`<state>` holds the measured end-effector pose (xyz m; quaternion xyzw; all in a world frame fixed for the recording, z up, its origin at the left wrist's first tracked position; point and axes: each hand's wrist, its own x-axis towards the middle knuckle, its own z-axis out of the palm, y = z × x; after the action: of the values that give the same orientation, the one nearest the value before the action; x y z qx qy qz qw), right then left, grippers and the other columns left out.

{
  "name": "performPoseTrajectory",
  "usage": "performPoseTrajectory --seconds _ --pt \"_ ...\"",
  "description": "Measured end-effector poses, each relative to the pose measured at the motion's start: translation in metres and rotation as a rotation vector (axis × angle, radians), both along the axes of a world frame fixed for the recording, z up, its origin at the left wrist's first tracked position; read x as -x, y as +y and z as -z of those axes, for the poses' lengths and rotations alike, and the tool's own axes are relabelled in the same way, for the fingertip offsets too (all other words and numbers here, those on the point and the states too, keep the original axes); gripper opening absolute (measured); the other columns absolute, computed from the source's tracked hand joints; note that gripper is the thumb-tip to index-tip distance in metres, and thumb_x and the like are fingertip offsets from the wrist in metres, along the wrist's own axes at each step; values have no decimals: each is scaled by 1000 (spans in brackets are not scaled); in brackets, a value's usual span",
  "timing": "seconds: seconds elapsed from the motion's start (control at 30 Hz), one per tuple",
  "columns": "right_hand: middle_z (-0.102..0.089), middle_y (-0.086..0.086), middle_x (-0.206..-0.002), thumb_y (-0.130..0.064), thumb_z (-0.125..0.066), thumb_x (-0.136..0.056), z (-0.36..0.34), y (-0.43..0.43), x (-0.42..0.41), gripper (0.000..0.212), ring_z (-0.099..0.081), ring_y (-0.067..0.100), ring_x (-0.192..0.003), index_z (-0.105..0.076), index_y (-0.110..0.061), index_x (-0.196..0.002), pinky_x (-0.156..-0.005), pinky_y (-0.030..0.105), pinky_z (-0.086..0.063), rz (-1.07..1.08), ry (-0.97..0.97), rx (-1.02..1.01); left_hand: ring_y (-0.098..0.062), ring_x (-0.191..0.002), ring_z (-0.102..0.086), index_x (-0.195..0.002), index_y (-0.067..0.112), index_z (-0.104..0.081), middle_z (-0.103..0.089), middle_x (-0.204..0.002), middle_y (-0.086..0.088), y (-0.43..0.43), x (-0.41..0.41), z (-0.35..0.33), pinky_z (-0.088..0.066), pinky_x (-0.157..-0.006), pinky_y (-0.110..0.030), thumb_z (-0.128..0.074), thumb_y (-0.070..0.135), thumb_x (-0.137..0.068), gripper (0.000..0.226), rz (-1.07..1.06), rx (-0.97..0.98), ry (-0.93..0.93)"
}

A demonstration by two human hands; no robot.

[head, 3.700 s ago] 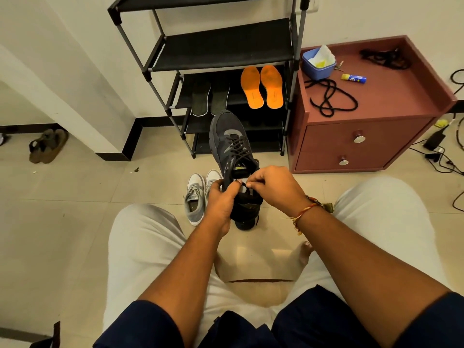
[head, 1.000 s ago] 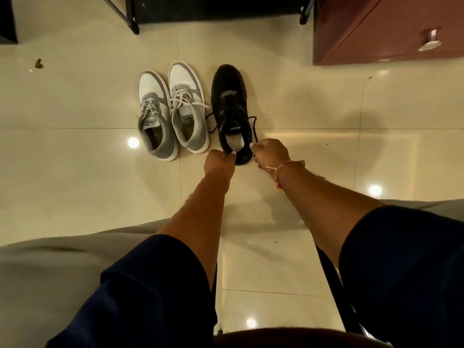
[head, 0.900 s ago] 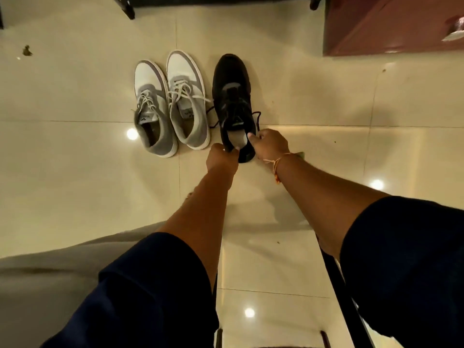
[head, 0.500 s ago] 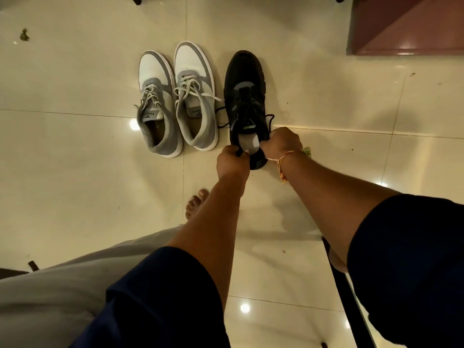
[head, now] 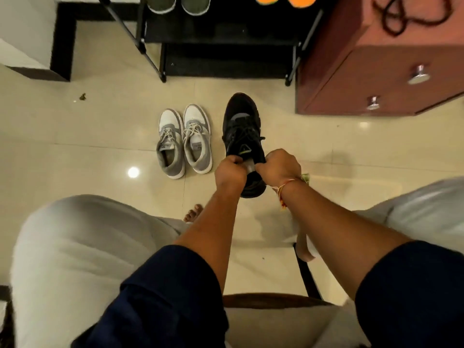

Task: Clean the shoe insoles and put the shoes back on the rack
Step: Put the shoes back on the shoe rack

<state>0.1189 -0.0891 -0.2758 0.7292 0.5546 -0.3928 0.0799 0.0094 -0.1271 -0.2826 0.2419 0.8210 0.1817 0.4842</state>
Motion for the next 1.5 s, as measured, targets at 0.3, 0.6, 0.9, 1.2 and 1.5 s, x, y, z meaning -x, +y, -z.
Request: performPoseTrajectory --seconds 0.3,0.6,0.9,1.2,1.5 --pt "-67 6 -96 -38 -67 -83 -133 -65 -18 33 -63 32 -84 -56 -18 -108 -62 30 -41 80 127 -428 -22 -82 -57 -87 22 -60 -66 -92 0 -47 -20 -139 -38 -67 -28 -47 4 -93 23 5 -379 347" --pt "-41 5 -136 -34 -77 -81 -178 -110 -22 33 -56 27 -105 -61 -26 -109 -59 28 -48 -325 55 -985 -29 -86 -62 -105 21 -43 -62 -90 -1 -115 -20 -179 -53 -73 -42 -46 6 -93 20 -120 -503 412" --pt "-47 2 -140 -29 -64 -88 -179 -107 -18 12 -55 27 -103 -73 -23 -93 -59 26 -39 -411 -45 -1034 -29 -86 -63 -113 20 -43 -64 -95 -5 -124 -19 -180 -56 -76 -47 -51 6 -91 26 -123 -600 415" --pt "-62 2 -124 -23 -60 -96 -173 -107 -17 22 -66 21 -96 -75 -14 -109 -77 23 -48 -383 301 -1075 -29 -107 -65 -130 20 -59 -67 -118 -7 -114 0 -163 -56 -90 -42 -55 8 -92 40 -74 -513 389" --pt "-65 1 -117 -22 -63 -95 -174 -107 -15 19 -65 19 -97 -77 -14 -106 -78 20 -49 -323 381 -1085 -23 -98 -65 -126 31 -64 -66 -111 -4 -105 9 -151 -56 -90 -46 -63 35 -92 34 55 -600 308"
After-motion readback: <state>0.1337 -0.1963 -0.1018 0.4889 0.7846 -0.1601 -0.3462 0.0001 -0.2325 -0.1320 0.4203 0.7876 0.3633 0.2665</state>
